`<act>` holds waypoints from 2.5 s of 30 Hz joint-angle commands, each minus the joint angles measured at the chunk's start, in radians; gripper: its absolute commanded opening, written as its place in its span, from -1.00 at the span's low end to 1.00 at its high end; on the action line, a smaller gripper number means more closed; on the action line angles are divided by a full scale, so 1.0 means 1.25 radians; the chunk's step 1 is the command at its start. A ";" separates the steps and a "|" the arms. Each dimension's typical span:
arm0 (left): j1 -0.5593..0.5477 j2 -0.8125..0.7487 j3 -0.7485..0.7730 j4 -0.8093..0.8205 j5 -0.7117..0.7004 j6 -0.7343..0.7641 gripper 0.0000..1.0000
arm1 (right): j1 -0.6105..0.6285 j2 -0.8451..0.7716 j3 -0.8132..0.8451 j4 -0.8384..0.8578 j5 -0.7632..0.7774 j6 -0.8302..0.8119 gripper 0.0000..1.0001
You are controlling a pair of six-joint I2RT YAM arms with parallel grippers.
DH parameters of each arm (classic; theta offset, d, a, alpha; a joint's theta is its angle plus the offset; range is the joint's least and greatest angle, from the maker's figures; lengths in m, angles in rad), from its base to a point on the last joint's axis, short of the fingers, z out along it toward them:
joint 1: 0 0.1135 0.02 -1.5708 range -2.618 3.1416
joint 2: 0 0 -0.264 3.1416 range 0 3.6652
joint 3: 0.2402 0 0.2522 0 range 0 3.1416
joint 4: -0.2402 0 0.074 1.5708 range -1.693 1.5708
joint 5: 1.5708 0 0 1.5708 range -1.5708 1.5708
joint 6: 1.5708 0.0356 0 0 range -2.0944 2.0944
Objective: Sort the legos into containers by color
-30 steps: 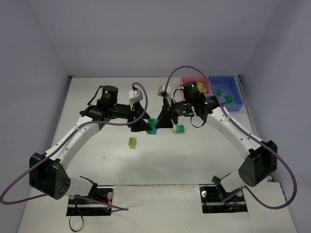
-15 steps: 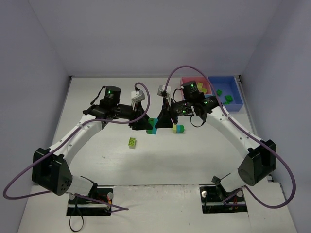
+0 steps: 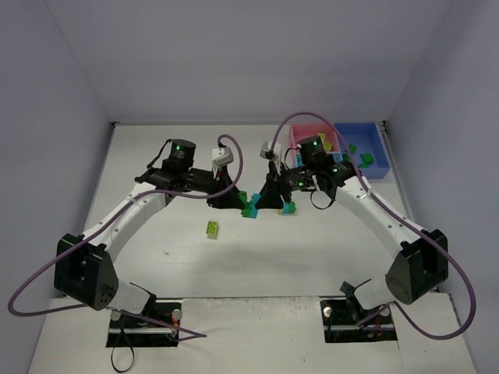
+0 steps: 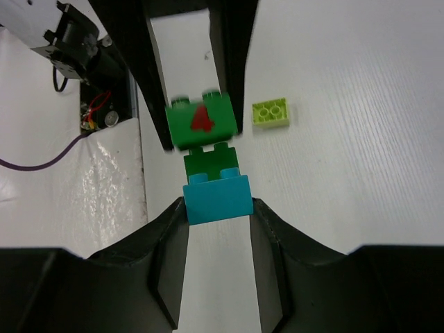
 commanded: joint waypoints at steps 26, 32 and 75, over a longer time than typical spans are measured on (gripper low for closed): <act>0.026 0.245 -0.041 0.135 -0.525 -0.094 -0.22 | -0.045 -0.082 -0.057 0.007 0.139 0.033 -1.00; 0.026 0.173 -0.043 0.121 -0.492 -0.068 0.28 | -0.045 -0.082 -0.052 0.008 0.126 0.033 -1.00; -0.056 -0.060 0.035 -0.037 -0.052 0.089 -1.00 | -0.004 -0.028 0.024 -0.008 -0.046 0.009 -1.00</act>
